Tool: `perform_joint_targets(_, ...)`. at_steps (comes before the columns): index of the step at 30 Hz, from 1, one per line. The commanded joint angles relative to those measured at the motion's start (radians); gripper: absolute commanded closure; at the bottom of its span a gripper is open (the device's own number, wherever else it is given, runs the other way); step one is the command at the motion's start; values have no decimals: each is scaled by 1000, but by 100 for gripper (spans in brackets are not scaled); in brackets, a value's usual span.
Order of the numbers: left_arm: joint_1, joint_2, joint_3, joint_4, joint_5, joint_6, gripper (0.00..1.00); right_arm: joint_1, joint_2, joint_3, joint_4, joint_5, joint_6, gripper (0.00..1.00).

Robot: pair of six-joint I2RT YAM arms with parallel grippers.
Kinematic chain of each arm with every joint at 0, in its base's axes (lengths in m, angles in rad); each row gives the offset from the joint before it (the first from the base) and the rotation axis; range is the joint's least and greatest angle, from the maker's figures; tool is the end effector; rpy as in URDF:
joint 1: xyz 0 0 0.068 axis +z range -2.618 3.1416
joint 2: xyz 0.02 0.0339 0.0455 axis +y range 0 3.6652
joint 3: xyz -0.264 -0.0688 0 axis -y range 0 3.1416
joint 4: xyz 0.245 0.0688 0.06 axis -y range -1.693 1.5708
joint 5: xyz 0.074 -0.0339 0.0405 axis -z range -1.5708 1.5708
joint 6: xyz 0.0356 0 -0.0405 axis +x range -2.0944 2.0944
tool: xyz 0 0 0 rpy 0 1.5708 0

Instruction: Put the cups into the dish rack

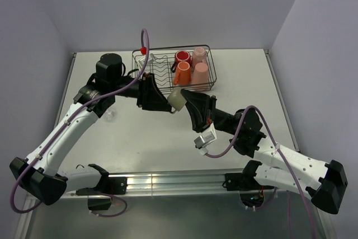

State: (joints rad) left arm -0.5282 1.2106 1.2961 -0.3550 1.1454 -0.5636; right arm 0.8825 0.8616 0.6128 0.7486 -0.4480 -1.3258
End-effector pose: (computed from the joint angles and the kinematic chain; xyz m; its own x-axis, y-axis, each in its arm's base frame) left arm 0.2008 -0.1547 0.4176 -0.7106 0.1594 -0.6853 0.6940 -0.0011 -0.7200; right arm 0.1110 0.1592 0.3625 0.9835 -0.1808 -0.0115 0.0679 0.4267 -0.9018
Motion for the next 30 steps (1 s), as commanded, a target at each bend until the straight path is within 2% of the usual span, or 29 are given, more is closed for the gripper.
perform_joint_targets(1,-7,-22,0,34,4,11,59,13,2,18,100,19,-18,100)
perform_joint_targets(4,-9,-16,6,47,10,-1,69,16,7,16,109,17,-18,100)
perform_joint_targets(5,-7,-16,8,57,10,-10,77,18,7,18,109,17,-16,100)
perform_joint_targets(7,-9,-14,9,65,10,-15,88,21,10,16,113,19,-15,100)
perform_joint_targets(8,-10,-13,9,68,8,-19,98,22,11,15,116,22,-13,100)
perform_joint_targets(11,-9,-16,3,77,1,-24,100,24,16,15,124,34,-16,100)
perform_joint_targets(12,-10,-19,3,76,-6,-22,100,24,17,13,121,38,-19,86)
perform_joint_targets(13,-7,-20,-3,80,-13,-27,100,24,17,12,118,43,-24,78)
perform_joint_targets(14,6,-22,-7,85,-13,-36,100,24,16,7,115,49,-26,61)
perform_joint_targets(17,46,-29,-17,106,-24,-41,100,23,8,2,91,95,-20,42)
perform_joint_targets(18,57,-32,-14,106,-32,-36,100,23,7,1,83,121,-18,32)
perform_joint_targets(19,75,-33,3,94,-41,-15,100,21,4,-1,77,135,-19,28)
perform_joint_targets(20,86,-33,12,87,-59,-9,100,18,4,-4,72,147,-19,19)
perform_joint_targets(23,132,-22,34,88,-72,-12,100,-5,-6,-4,40,187,-6,7)
perform_joint_targets(26,171,1,81,16,-143,51,100,-34,-10,-11,21,222,3,3)
perform_joint_targets(29,177,41,161,-103,-419,158,100,-74,-19,-4,-11,274,40,1)
perform_joint_targets(30,177,52,172,-113,-575,177,100,-91,-21,7,-53,293,54,1)
